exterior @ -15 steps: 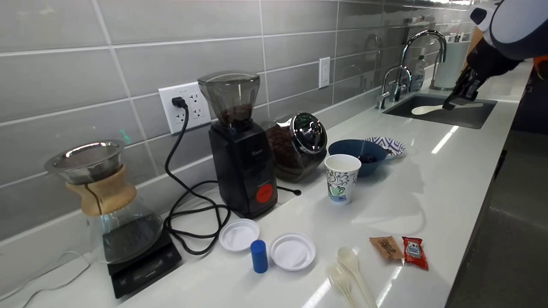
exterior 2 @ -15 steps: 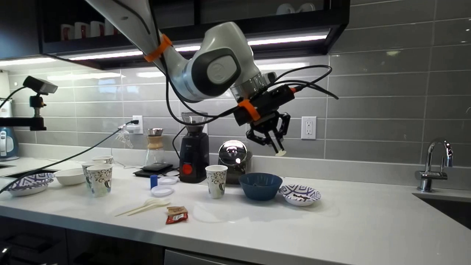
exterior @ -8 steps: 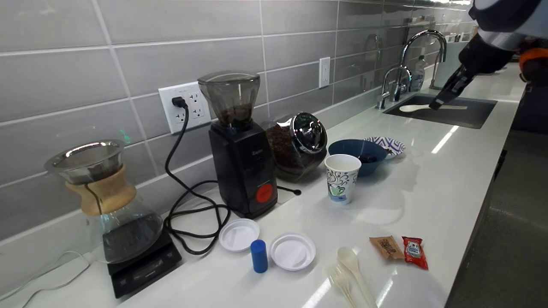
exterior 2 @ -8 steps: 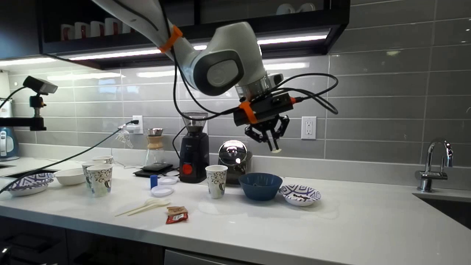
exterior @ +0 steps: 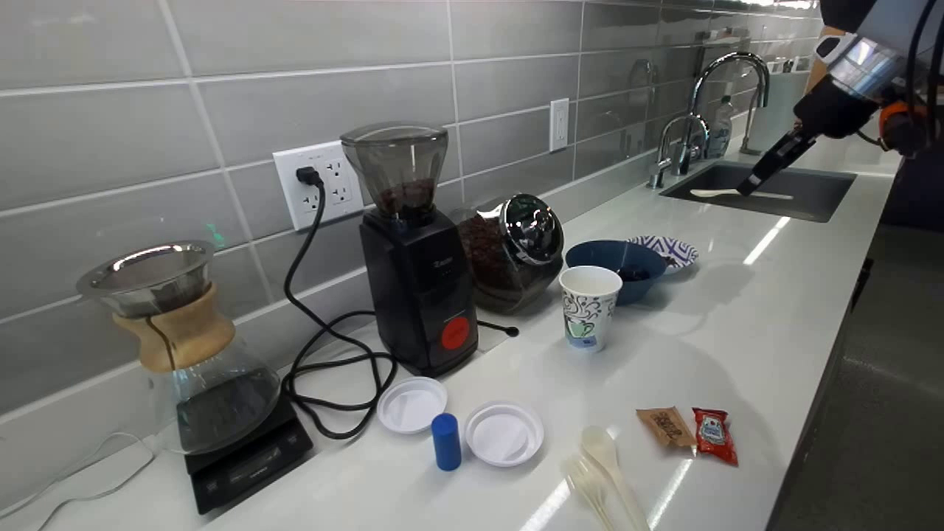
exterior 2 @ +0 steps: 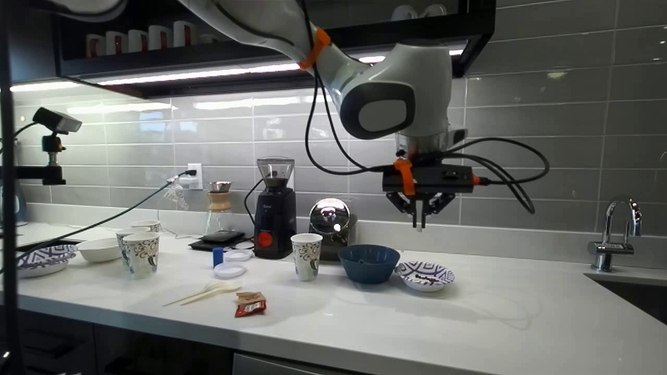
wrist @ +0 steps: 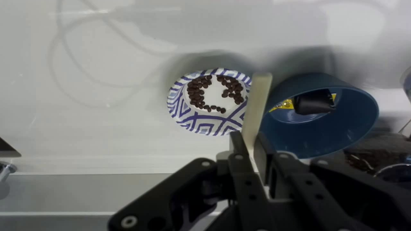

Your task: Use a spoon to move some contents from the dish to the cup

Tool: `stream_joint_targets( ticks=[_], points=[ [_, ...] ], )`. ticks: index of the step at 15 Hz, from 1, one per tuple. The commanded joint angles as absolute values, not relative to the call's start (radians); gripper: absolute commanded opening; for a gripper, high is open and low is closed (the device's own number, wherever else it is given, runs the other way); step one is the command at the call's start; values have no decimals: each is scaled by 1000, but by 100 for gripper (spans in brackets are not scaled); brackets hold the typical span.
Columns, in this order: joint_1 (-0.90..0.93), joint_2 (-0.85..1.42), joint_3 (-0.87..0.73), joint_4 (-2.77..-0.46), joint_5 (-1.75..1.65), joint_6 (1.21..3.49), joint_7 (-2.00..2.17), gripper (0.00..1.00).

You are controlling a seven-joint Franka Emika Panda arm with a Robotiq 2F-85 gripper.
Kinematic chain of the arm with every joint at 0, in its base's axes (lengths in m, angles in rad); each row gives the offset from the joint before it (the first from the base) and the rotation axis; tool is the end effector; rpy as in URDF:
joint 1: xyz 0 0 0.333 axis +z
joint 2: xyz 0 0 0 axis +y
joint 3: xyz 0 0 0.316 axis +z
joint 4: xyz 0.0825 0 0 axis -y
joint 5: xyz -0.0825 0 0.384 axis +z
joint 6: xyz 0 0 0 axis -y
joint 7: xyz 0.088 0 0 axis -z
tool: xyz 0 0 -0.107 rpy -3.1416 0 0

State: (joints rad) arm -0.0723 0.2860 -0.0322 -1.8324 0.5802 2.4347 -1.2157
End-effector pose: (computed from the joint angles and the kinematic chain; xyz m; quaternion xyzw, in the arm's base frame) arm 0.6530 -0.0655 0.4095 -0.9020 -0.3432 -0.2508 0.0757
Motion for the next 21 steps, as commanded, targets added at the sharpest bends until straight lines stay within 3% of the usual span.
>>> stream_joint_targets(
  ticks=[1,11,21],
  points=[
    [-127,452,18,-1646,566,2369,-1166,3],
    [-125,716,103,-1381,381,2345,-1009,3],
    [-125,824,134,-1268,291,2312,-948,3]
  ],
)
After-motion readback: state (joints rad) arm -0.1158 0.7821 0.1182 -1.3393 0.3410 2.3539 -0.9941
